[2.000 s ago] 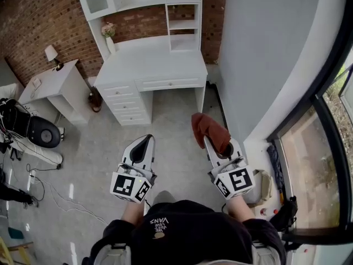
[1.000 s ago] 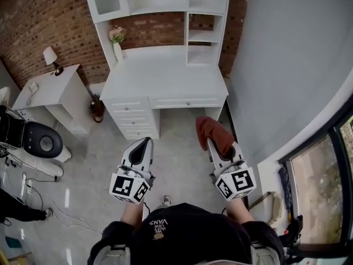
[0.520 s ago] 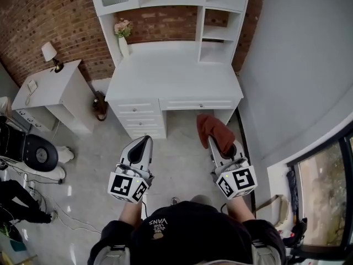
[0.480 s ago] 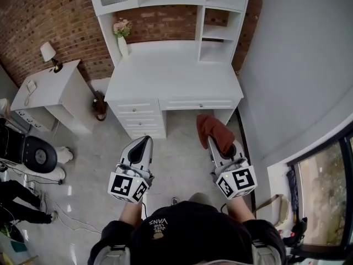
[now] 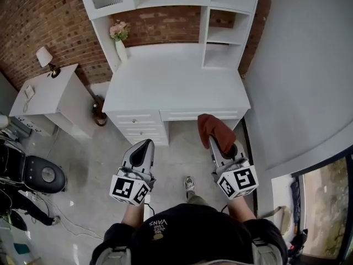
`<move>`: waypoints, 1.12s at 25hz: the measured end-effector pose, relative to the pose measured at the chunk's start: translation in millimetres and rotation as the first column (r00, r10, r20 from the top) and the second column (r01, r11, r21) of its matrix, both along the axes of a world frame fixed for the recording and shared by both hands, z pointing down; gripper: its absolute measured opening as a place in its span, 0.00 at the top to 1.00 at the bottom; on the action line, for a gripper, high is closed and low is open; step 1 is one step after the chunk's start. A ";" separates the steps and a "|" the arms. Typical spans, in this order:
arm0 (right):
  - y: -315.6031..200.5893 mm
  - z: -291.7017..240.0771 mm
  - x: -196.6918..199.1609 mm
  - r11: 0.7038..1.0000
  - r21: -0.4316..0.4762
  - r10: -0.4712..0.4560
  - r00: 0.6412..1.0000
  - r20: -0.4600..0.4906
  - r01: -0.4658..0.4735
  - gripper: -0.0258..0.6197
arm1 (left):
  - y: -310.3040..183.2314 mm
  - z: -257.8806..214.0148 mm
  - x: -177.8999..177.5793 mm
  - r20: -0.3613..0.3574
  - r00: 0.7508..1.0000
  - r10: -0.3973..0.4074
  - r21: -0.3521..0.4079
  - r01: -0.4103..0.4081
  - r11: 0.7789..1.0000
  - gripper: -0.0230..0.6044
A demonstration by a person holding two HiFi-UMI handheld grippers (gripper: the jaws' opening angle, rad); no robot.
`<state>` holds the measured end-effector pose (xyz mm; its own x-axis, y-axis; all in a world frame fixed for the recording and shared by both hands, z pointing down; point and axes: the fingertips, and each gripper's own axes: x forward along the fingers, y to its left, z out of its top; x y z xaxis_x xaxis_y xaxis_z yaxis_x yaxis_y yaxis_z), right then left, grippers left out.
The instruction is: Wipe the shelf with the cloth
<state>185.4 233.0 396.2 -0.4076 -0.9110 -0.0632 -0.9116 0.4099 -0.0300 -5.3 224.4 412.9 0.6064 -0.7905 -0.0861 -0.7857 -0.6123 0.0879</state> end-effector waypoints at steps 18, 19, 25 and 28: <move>-194.8 -19.5 32.1 0.987 0.057 -0.149 0.989 -0.007 0.149 0.82 | -157.7 -16.8 26.1 -0.010 0.985 -0.171 0.050 0.171 0.984 0.95; -200.8 -18.7 30.8 0.986 0.054 -0.158 0.987 -0.006 0.158 0.82 | -161.8 -14.4 24.4 -0.012 0.983 -0.181 0.043 0.181 0.982 0.95; -233.0 -9.3 22.0 0.983 0.041 -0.180 0.984 -0.009 0.180 0.82 | -191.3 -2.2 16.0 -0.020 0.979 -0.205 0.015 0.205 0.979 0.95; -251.4 -5.0 16.0 0.984 0.039 -0.173 0.985 -0.023 0.174 0.82 | -210.9 5.9 13.5 -0.020 0.982 -0.187 0.007 0.187 0.982 0.95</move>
